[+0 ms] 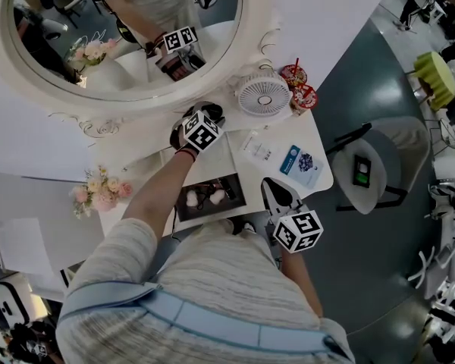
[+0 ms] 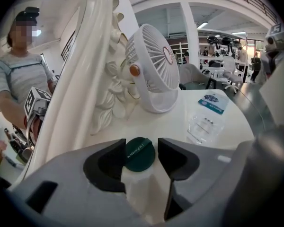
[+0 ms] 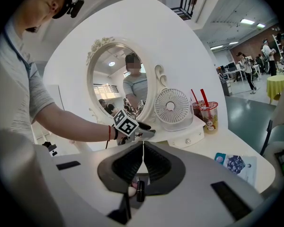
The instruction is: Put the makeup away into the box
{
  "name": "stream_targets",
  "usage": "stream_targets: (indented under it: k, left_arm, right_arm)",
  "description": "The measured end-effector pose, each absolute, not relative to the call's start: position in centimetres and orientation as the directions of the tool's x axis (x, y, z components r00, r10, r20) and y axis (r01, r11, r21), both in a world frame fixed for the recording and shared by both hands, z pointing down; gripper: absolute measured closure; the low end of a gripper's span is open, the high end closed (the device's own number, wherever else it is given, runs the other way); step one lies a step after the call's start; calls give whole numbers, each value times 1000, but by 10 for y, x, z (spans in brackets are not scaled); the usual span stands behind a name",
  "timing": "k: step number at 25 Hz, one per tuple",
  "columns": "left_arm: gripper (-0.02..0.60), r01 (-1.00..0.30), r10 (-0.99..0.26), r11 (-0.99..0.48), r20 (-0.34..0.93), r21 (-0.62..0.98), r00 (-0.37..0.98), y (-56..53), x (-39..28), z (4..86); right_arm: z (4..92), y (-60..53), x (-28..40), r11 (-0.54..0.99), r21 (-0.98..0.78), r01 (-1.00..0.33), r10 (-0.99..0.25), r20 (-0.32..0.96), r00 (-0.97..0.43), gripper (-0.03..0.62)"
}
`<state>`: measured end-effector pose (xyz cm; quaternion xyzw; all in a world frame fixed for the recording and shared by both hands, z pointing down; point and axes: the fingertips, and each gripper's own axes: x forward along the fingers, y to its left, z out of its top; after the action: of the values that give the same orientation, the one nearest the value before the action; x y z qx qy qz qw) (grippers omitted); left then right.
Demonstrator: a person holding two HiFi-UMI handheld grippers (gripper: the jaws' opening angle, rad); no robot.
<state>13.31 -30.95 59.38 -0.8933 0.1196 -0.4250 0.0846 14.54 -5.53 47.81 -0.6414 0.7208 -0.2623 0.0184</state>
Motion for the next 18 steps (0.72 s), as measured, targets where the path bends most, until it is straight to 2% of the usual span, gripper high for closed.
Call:
stream_targets:
  k: [6, 12, 18]
  left_arm:
    - [364, -146, -261, -965, 746, -218, 613, -310, 134, 595]
    - [396, -209, -194, -975, 733, -73, 652, -310, 131, 594]
    - [411, -208, -175, -977, 730, -46, 660, -308, 132, 593]
  right_arm:
    - [480, -54, 147, 37, -404, -914, -932, 315, -177, 583]
    - [481, -54, 147, 34, -405, -913, -932, 317, -176, 583]
    - [481, -53, 148, 28, -406, -914, -932, 320, -170, 583]
